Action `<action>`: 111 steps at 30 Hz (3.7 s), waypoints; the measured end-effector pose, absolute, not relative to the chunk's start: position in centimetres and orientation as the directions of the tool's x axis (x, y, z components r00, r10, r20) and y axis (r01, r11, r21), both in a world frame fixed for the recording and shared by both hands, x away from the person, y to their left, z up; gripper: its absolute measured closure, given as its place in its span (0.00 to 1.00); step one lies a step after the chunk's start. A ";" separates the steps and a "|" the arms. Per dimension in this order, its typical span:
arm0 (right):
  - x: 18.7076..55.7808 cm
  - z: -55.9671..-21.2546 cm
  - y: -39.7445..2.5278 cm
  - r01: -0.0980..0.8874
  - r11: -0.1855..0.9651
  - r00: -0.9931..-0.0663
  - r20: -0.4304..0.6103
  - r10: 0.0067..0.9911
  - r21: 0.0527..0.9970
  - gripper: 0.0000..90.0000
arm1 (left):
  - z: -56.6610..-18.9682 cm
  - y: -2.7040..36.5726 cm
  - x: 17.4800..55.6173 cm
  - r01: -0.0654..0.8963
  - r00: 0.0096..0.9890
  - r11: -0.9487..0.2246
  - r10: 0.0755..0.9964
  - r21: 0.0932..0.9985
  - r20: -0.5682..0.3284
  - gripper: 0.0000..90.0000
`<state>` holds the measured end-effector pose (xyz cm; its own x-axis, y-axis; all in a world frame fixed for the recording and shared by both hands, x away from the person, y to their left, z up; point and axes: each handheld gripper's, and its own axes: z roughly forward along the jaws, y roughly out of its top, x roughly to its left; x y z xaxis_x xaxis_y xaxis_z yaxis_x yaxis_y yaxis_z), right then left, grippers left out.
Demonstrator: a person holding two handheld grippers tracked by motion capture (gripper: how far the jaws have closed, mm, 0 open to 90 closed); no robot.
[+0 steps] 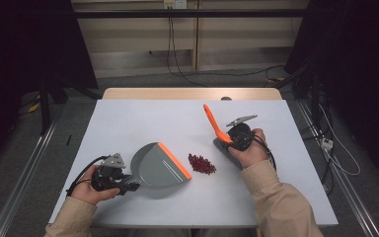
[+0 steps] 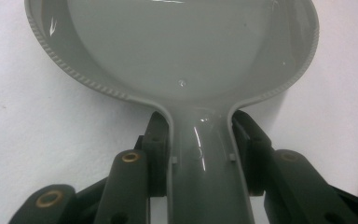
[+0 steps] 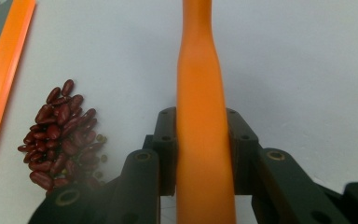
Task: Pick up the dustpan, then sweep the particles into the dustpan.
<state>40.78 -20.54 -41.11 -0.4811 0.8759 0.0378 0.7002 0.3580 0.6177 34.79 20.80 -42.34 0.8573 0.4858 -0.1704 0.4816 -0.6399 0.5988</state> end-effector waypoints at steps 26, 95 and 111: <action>40.0 -41.2 -18.5 0.681 0.362 -0.482 0.016 0.876 0.636 0.79 | -43.2 18.1 34.7 0.376 0.922 -0.706 0.352 0.600 -0.163 0.70; 38.4 -41.5 -14.9 0.665 0.368 -0.482 -0.004 0.876 0.650 0.79 | -42.3 17.5 34.3 0.405 0.910 -0.735 0.384 0.544 -0.158 0.70; 37.7 -41.5 -12.9 0.669 0.329 -0.470 0.036 0.882 0.667 0.79 | -42.2 16.7 34.5 0.414 0.907 -0.730 0.383 0.543 -0.175 0.70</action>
